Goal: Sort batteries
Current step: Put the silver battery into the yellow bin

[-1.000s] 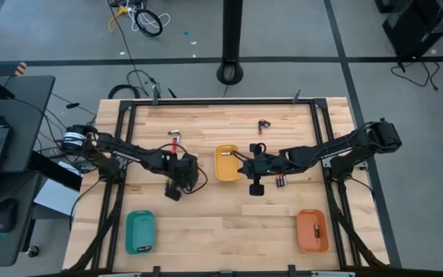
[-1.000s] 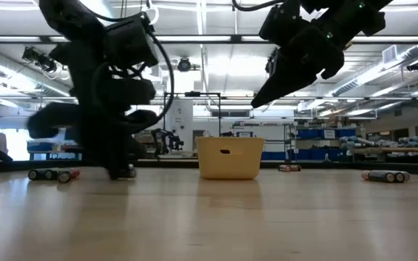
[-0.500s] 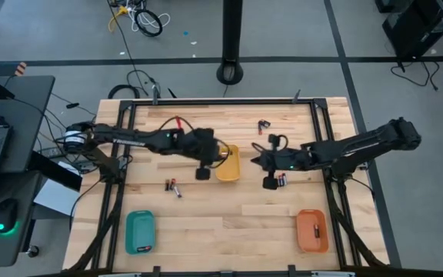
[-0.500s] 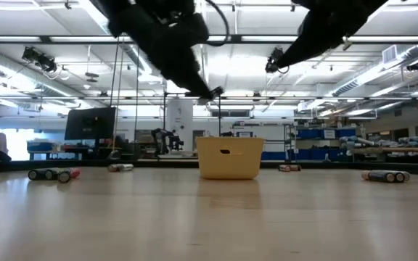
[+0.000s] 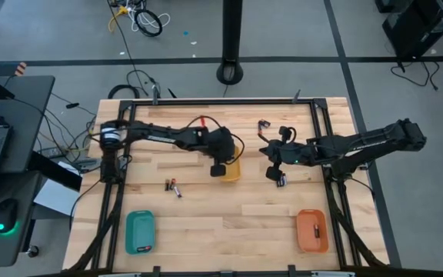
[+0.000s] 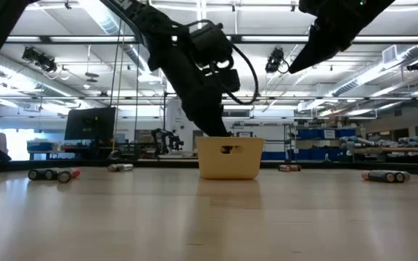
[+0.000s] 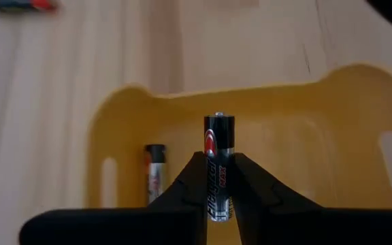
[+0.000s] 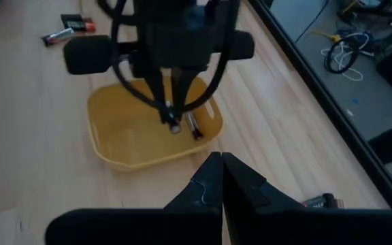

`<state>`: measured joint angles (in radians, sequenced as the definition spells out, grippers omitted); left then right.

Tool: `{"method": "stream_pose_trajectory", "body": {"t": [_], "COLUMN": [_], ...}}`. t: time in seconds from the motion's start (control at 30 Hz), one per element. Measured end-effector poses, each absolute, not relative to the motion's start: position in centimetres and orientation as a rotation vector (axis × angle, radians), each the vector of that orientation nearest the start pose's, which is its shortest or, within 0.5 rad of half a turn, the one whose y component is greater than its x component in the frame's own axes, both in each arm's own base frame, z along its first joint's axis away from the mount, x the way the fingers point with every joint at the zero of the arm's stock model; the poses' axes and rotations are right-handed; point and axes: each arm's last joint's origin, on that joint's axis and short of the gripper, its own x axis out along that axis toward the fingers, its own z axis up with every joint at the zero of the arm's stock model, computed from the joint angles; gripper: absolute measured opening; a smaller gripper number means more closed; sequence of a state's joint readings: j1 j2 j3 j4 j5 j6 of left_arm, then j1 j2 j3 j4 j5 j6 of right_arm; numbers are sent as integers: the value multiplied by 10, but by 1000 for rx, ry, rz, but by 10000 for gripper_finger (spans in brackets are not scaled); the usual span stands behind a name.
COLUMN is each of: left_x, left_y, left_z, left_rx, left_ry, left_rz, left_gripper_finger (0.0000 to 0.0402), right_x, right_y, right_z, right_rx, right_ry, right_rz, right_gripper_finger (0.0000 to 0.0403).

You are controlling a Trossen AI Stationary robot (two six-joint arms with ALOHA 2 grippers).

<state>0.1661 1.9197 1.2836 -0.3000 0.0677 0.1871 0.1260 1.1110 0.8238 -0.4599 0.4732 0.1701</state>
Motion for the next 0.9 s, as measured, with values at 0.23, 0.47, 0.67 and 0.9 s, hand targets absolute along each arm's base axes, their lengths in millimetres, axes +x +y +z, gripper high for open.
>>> {"method": "stream_pose_trajectory", "body": {"t": [0.23,0.47,0.67,0.9], "left_x": [401,402,402,408], "left_y": [69,69,69,70], "left_z": [154,151,151,162], "left_rx": [69,67,66,82], "left_ry": [1019,1024,1025,1012], "left_rz": [11,10,10,3], "left_gripper_finger": [44,44,90,107], "right_x": [221,219,219,218], "right_y": [13,8,5,1], "right_z": [263,260,260,259], "right_rx": [-34,2,7,12], "right_ry": [706,740,740,756], "right_rz": [-411,-451,-462,-483], "right_gripper_finger": [9,9,9,16]}}
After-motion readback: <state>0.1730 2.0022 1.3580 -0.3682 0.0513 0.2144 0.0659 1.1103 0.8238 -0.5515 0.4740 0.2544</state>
